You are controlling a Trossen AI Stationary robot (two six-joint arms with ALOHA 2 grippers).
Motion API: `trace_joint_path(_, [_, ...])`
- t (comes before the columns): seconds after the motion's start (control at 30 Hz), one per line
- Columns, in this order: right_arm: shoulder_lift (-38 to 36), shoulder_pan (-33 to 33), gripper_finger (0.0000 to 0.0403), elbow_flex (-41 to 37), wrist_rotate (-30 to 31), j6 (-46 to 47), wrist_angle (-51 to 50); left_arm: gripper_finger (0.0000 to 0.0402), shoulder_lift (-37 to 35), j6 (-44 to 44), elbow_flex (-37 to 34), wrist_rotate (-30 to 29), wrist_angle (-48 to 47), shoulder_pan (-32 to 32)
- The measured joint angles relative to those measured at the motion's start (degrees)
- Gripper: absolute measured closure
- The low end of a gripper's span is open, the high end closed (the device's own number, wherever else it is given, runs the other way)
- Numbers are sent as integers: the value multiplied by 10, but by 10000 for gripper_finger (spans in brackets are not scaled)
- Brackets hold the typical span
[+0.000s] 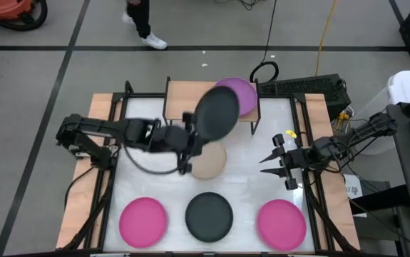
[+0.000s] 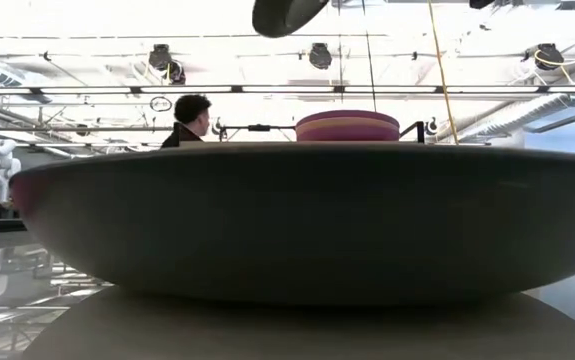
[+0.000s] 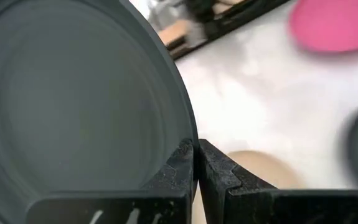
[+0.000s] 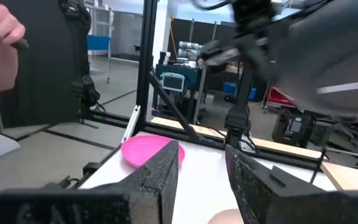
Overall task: Place and stack plates onto a shelf
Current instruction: Stack the top black plate on top of the purple plate on the shelf, then put the right pink plate on the shelf
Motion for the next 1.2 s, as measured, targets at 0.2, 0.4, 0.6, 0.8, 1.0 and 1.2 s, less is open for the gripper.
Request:
trace_joint_path(0.2, [-12,0,289,-10,15,-11,23,392,20,150,0,47,50,108])
trace_joint_path(0.4, [-18,0,289,-10,15,-26,25,392,62,209,0,137,89,206])
trace_joint_path(0.6, [-19,0,289,-10,15,-27,24,392,122,223,0,202,105,260])
trace_joint_path(0.8, [-19,0,289,-10,15,-27,17,392,166,259,0,213,139,266])
trace_joint_path(1.0, [-19,0,289,-10,15,-27,15,341,176,244,0,207,176,266])
trace_joint_path(1.2, [-19,0,289,-10,15,-28,10,291,168,240,0,153,180,266])
